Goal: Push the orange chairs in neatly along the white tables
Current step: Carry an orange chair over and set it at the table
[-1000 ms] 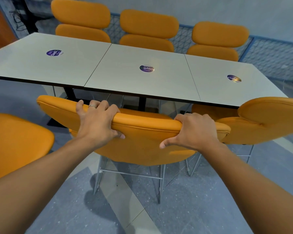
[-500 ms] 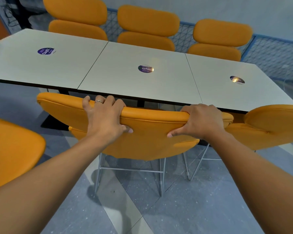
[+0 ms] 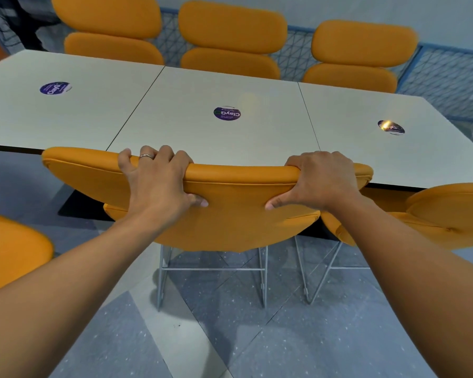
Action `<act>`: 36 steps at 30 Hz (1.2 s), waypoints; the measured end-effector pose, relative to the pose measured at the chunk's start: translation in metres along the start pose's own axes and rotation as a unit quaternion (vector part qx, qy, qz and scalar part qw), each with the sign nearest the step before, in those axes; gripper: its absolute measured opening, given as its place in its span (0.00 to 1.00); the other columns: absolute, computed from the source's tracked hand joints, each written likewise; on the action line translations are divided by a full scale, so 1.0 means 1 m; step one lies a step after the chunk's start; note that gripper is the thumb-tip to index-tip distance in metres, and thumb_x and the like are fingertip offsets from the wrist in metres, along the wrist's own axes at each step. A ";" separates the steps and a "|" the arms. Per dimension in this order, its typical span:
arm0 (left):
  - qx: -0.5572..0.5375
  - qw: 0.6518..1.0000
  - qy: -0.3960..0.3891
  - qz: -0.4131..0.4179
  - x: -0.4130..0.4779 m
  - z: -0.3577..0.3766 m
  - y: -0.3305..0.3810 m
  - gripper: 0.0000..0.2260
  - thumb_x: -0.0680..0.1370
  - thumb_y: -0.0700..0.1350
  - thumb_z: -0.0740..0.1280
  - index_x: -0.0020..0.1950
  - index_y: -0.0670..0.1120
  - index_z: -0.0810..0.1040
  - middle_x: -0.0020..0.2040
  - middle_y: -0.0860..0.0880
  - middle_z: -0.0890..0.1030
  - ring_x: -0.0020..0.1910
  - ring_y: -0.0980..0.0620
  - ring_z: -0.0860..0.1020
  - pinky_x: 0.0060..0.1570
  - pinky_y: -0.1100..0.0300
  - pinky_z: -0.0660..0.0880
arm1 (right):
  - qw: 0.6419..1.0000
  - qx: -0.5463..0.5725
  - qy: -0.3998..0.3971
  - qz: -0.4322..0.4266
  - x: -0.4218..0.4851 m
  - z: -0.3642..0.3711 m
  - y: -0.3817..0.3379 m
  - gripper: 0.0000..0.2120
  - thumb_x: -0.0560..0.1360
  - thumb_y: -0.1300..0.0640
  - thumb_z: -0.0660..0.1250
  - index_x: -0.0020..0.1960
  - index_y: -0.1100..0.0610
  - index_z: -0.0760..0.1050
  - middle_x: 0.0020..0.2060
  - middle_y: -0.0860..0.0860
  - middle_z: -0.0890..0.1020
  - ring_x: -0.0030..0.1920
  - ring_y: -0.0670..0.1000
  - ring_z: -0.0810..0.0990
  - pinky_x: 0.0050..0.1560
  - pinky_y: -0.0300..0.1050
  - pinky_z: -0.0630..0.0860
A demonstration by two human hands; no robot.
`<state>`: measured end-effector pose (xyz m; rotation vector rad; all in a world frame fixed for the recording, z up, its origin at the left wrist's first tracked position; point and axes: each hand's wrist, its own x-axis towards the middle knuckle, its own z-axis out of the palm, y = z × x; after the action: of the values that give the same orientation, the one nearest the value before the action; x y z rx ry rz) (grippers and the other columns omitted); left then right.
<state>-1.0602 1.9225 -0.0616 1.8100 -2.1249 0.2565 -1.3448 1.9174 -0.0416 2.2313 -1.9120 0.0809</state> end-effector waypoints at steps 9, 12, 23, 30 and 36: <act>0.000 1.000 0.003 -0.012 0.028 0.012 0.009 0.30 0.60 0.69 0.73 0.54 0.54 0.76 0.53 0.48 0.77 0.61 0.40 0.70 0.65 0.39 0.54 | 1.000 0.006 -0.013 -0.003 0.029 0.008 0.018 0.49 0.47 0.10 0.51 0.51 0.43 0.77 0.35 0.43 0.77 0.40 0.50 0.75 0.42 0.47 0.67; -0.001 1.000 0.001 -0.015 0.029 0.012 0.009 0.30 0.59 0.69 0.73 0.54 0.54 0.76 0.52 0.48 0.77 0.60 0.40 0.70 0.65 0.39 0.53 | 1.000 0.004 -0.007 -0.006 0.031 0.010 0.019 0.49 0.47 0.10 0.52 0.52 0.42 0.77 0.35 0.43 0.78 0.40 0.49 0.74 0.42 0.47 0.65; -0.036 0.998 -0.052 -0.006 0.017 0.002 0.006 0.32 0.65 0.67 0.71 0.66 0.58 0.70 0.63 0.50 0.73 0.69 0.42 0.63 0.71 0.40 0.43 | 1.000 0.003 -0.008 -0.005 0.020 0.010 0.017 0.54 0.49 0.10 0.50 0.60 0.44 0.78 0.42 0.44 0.81 0.46 0.51 0.77 0.46 0.50 0.65; -0.136 0.988 -0.075 0.013 0.004 -0.023 -0.007 0.31 0.71 0.62 0.70 0.71 0.56 0.67 0.69 0.53 0.71 0.72 0.48 0.62 0.74 0.44 0.48 | 0.987 0.158 -0.004 0.027 0.010 0.000 0.003 0.39 0.60 0.17 0.58 0.61 0.39 0.76 0.53 0.43 0.81 0.58 0.52 0.75 0.56 0.54 0.62; -0.218 0.974 -0.057 -0.013 -0.026 -0.051 -0.021 0.25 0.73 0.56 0.72 0.68 0.54 0.73 0.68 0.55 0.73 0.68 0.52 0.67 0.67 0.49 0.67 | 0.940 0.336 0.054 0.004 -0.005 -0.020 -0.041 0.15 0.74 0.39 0.70 0.57 0.44 0.80 0.54 0.42 0.82 0.58 0.49 0.77 0.63 0.54 0.69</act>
<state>-1.0287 1.9609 -0.0257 1.6190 -2.0265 -0.3074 -1.3033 1.9323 -0.0280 2.5285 -2.0393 0.9706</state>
